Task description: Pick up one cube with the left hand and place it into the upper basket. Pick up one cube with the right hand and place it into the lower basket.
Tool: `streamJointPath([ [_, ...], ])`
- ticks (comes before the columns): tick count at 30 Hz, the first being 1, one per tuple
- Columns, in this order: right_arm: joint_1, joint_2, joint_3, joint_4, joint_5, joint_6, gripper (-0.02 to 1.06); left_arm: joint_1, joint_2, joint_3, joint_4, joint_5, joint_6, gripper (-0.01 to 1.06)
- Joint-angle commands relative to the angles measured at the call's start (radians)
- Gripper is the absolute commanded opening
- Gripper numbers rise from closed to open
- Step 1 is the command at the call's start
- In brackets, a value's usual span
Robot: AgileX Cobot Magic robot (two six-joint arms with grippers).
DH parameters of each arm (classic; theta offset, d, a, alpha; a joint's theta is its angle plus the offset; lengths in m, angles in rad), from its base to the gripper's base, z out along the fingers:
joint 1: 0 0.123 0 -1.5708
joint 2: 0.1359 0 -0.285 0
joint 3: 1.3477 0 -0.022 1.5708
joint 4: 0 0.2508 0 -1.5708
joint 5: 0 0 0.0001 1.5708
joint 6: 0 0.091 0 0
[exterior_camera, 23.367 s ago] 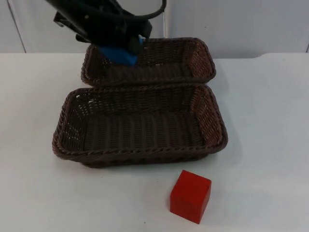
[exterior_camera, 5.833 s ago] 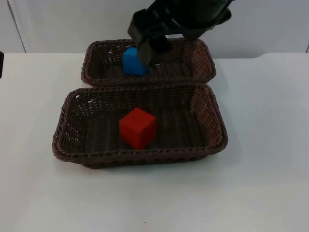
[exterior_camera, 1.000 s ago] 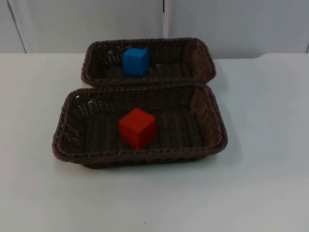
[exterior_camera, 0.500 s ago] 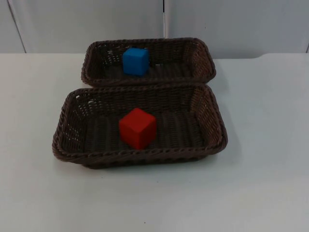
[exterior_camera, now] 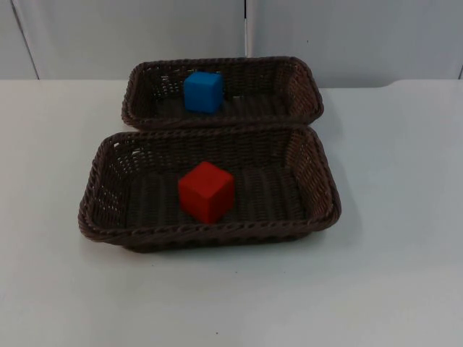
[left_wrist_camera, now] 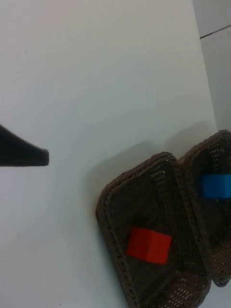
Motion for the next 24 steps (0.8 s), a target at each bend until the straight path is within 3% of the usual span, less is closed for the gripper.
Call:
streamJointPath([
  [1, 0.000, -0.003, 0.002, 0.004, -0.005, -0.016, 0.78, -0.001, -0.004, 0.004, 0.006, 0.000, -0.009, 0.84],
  [13, 0.000, -0.003, 0.002, 0.014, -0.005, -0.016, 0.78, -0.001, -0.004, 0.004, 0.006, 0.000, -0.009, 0.85],
  [16, 0.000, -0.003, 0.002, 0.014, -0.005, -0.016, 0.81, -0.001, -0.004, 0.004, 0.006, 0.000, -0.009, 0.89],
  [19, 0.000, -0.003, 0.002, 0.014, -0.005, -0.016, 1.01, -0.001, -0.004, 0.004, 0.006, 0.000, -0.009, 1.05],
  [20, 0.000, -0.003, 0.002, 0.014, -0.005, -0.016, 1.05, -0.001, -0.004, 0.004, 0.006, 0.000, -0.009, 1.05],
  [24, 0.000, -0.003, 0.002, 0.007, -0.005, -0.010, 1.05, -0.001, -0.004, 0.004, 0.006, 0.000, -0.009, 1.05],
])
